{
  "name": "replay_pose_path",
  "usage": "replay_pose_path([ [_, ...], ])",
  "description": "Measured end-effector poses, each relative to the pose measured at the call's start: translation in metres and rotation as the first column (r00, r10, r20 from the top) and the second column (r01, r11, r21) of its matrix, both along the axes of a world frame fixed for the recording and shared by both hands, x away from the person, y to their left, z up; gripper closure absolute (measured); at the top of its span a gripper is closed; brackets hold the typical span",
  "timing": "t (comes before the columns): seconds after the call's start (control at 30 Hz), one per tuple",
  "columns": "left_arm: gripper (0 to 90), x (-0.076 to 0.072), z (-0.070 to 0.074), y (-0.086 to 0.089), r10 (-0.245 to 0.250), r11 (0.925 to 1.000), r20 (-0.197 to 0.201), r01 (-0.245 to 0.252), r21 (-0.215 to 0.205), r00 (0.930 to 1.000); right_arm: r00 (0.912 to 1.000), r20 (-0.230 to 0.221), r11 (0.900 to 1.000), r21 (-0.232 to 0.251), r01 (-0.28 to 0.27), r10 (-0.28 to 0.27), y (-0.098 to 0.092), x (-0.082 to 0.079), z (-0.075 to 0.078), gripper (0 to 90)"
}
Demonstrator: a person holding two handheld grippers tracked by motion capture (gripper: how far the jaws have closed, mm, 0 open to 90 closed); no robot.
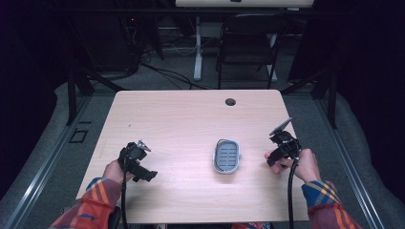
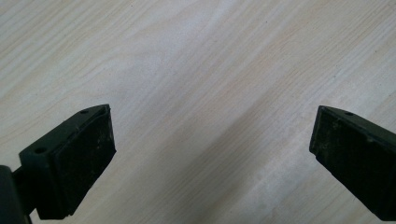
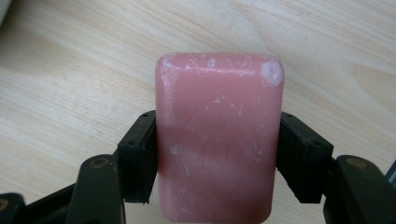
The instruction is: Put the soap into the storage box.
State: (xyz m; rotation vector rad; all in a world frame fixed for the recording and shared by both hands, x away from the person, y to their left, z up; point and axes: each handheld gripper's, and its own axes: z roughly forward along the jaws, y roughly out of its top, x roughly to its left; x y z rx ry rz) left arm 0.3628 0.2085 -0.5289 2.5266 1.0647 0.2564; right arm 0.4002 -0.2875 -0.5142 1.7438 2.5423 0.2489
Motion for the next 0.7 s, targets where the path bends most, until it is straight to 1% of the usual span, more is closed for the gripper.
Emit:
replay_pose_path([
  [0.13,0.1,0.0,0.0,0.0,-0.003,1.0,-0.001,0.003,-0.005,1.0,0.9988,-0.029,0.999,-0.014,-0.039,0.039,-0.001,0.003,0.004,37.0],
  [0.17,0.1,0.001,-0.001,0.0,-0.005,1.0,-0.003,0.005,-0.007,1.0,0.999,-0.027,0.999,-0.005,-0.037,0.036,-0.002,0.003,0.005,37.1],
  [0.2,0.1,0.001,-0.001,0.0,-0.007,1.0,-0.005,0.007,-0.005,1.0,0.9998,-0.008,1.0,0.007,-0.018,0.019,-0.001,0.001,0.004,37.0],
  [0.27,0.1,0.001,-0.001,0.0,-0.01,0.9999,-0.005,0.01,-0.002,0.9999,0.9998,-0.007,1.0,0.012,-0.021,0.021,-0.001,0.001,0.005,37.0],
  [0.3,0.1,0.001,-0.001,-0.001,-0.011,0.9999,-0.003,0.011,-0.003,0.9999,0.9994,-0.015,0.999,0.005,-0.032,0.032,-0.002,0.001,0.007,37.1],
  [0.33,0.1,0.001,-0.001,-0.001,-0.012,0.9999,-0.002,0.012,-0.001,0.9999,0.9996,-0.01,1.0,0.016,-0.025,0.025,-0.001,0.0,0.007,37.0],
  [0.37,0.1,0.001,0.0,-0.001,-0.011,0.9999,-0.001,0.011,-0.001,0.9999,0.9992,-0.02,0.999,0.015,-0.035,0.035,-0.002,0.0,0.008,37.0],
  [0.43,0.1,0.0,0.0,0.0,-0.006,1.0,0.0,0.006,-0.001,1.0,0.9989,-0.024,0.999,0.014,-0.039,0.039,-0.001,-0.002,0.009,37.0],
  [0.47,0.1,-0.001,0.0,0.0,-0.004,1.0,0.001,0.004,-0.003,1.0,0.9978,-0.036,0.998,0.012,-0.054,0.055,-0.001,-0.001,0.01,37.0],
  [0.5,0.1,-0.001,0.0,0.0,-0.003,1.0,0.004,0.003,-0.004,1.0,0.9964,-0.048,0.998,-0.003,-0.07,0.07,0.0,-0.001,0.012,37.0],
  [0.53,0.1,-0.001,0.0,0.001,-0.002,0.9999,0.009,0.002,-0.012,1.0,0.9988,-0.019,0.999,0.02,-0.045,0.046,0.001,-0.003,0.01,37.0],
  [0.57,0.1,-0.001,0.001,0.001,-0.001,0.9999,0.01,0.001,-0.015,0.9999,0.9973,-0.036,0.998,0.01,-0.063,0.063,0.001,-0.002,0.012,37.0],
  [0.6,0.1,-0.001,0.0,0.001,-0.001,0.9999,0.007,0.001,-0.013,1.0,0.9962,-0.042,0.997,0.004,-0.076,0.076,0.002,-0.002,0.013,37.0],
  [0.63,0.1,0.0,0.0,0.001,-0.002,0.9999,0.001,0.002,-0.015,1.0,0.9973,-0.029,0.998,0.018,-0.067,0.067,0.003,-0.003,0.013,37.1],
  [0.67,0.1,0.0,-0.001,0.0,-0.003,0.9999,0.0,0.003,-0.013,1.0,0.9972,-0.029,0.998,0.014,-0.068,0.069,0.004,-0.003,0.014,37.1],
  [0.7,0.1,0.0,-0.001,0.0,-0.005,1.0,-0.005,0.005,-0.009,1.0,0.9959,-0.038,0.997,0.005,-0.082,0.082,0.004,-0.003,0.016,37.0],
])
